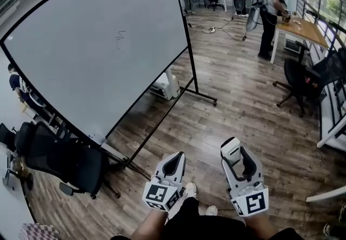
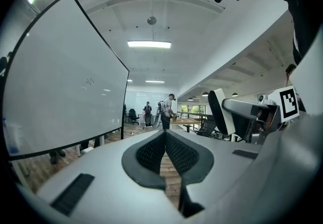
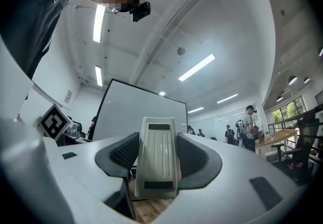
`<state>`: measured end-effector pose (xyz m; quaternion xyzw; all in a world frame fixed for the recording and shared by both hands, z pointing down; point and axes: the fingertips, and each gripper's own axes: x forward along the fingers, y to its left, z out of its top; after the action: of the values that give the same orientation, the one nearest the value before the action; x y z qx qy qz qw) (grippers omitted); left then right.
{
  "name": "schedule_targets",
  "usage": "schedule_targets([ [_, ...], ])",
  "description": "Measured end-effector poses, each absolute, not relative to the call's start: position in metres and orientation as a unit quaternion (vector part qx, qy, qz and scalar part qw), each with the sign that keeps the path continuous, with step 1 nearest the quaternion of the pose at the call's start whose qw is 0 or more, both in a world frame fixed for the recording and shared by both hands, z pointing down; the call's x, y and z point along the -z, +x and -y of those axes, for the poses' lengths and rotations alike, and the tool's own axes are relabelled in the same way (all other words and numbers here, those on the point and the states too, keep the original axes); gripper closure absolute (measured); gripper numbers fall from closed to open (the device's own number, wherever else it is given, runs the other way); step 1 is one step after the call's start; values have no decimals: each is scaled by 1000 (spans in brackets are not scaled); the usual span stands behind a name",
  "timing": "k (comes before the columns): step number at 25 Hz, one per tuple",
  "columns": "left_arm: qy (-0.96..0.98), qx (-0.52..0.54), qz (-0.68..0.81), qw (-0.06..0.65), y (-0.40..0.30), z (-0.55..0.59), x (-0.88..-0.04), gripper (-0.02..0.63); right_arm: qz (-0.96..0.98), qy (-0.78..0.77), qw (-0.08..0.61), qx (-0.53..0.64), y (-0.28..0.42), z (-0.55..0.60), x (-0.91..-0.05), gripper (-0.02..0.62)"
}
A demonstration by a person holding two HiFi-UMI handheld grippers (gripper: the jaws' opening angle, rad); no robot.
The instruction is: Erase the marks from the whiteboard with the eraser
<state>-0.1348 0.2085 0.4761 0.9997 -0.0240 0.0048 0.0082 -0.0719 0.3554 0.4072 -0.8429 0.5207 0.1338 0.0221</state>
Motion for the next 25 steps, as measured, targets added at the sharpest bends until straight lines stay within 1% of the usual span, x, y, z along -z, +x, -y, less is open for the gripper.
schedule_targets([
  [10,998,15,46,46,-55,-120,-466,587,-533,-833,5,-147,5,-262,-397,339],
  [15,999,19,42,23,-18,-75,-448,587,-536,-830,8,-150,42,-209,-388,339],
  [25,997,25,66,13,12,28,-445,586,-555,-817,7,-154,81,-103,-383,339],
])
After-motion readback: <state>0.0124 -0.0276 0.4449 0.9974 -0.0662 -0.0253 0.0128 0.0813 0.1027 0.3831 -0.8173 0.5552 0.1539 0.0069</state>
